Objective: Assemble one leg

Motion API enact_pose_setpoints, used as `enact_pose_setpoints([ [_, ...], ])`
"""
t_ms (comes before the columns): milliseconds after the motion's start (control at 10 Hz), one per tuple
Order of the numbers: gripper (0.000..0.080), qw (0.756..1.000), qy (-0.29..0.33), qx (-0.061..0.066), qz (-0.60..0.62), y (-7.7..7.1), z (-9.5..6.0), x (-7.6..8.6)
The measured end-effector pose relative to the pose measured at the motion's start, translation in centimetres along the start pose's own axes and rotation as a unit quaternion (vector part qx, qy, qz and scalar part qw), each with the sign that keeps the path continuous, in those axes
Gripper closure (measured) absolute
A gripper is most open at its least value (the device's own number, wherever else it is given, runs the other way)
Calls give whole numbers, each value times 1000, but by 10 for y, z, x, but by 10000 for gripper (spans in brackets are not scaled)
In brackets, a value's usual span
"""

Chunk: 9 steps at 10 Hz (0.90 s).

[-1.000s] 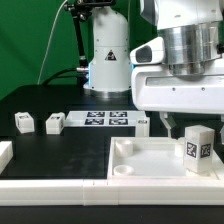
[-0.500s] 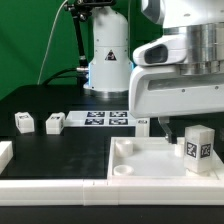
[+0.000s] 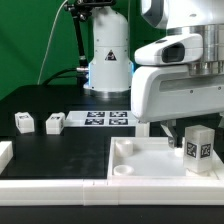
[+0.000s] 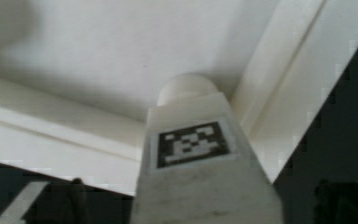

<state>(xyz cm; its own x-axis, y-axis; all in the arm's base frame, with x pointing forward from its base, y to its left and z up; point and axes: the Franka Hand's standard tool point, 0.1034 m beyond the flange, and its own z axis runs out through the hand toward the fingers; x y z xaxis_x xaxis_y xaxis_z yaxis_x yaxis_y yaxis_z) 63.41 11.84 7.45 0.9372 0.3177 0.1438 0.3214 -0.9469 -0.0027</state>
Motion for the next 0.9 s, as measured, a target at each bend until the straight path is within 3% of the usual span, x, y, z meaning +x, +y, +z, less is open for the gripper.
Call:
enact_pose_setpoints([
  [200, 394, 1000, 0, 0, 0, 0, 0, 0],
  [300, 394, 1000, 0, 0, 0, 0, 0, 0],
  [400, 509, 1000, 0, 0, 1, 0, 0, 0],
  [700, 509, 999, 0, 2, 32, 0, 0, 0],
  [900, 509, 984, 2, 11, 177, 0, 1, -1],
])
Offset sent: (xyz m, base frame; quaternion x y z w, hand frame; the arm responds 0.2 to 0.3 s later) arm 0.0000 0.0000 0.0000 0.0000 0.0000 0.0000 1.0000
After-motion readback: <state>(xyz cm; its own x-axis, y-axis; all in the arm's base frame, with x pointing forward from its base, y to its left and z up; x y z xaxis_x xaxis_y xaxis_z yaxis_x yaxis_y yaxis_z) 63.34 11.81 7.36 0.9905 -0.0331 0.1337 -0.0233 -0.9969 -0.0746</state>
